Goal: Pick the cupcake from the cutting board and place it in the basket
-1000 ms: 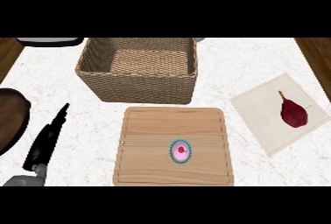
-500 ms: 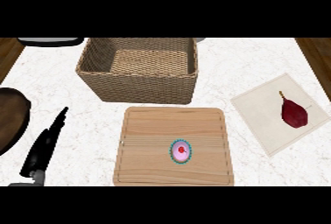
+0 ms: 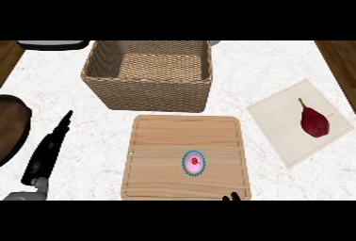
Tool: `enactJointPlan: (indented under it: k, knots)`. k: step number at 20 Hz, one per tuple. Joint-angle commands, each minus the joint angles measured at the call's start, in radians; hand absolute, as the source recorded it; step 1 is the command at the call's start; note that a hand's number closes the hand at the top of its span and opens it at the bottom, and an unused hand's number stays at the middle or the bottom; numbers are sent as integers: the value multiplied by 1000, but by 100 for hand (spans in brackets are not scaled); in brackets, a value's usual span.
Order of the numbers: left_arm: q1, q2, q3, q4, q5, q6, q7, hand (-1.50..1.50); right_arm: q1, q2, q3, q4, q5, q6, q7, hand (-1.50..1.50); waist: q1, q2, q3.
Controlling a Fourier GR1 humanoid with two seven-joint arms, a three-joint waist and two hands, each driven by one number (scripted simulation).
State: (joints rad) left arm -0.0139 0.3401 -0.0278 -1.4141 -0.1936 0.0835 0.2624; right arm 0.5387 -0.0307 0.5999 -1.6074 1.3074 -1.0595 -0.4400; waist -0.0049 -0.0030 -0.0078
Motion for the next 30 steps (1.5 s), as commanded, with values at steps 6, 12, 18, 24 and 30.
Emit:
enactJointPlan:
  k: [6, 12, 18, 24, 30]
  knots:
    - [8, -18, 21, -10, -14, -36, 14, 0, -159, 29, 4, 122, 76, 11, 205, -150, 6, 2, 8]
    - [14, -21, 45, 86, -36, -18, -108, 0, -265, 28, 44, 148, 169, 60, 387, -150, 2, 4, 7]
    - [31, 0, 70, 21, 1, -73, -74, 0, -288, 22, -51, 185, 68, 23, 310, -150, 8, 3, 8]
    - [-16, -34, 54, 73, -33, -56, -55, 0, -461, 27, -45, 269, 73, 94, 421, -150, 9, 5, 8]
    - [-32, -37, 70, 39, -46, -65, -23, 0, -470, 28, -26, 296, 72, 99, 424, -150, 5, 3, 8]
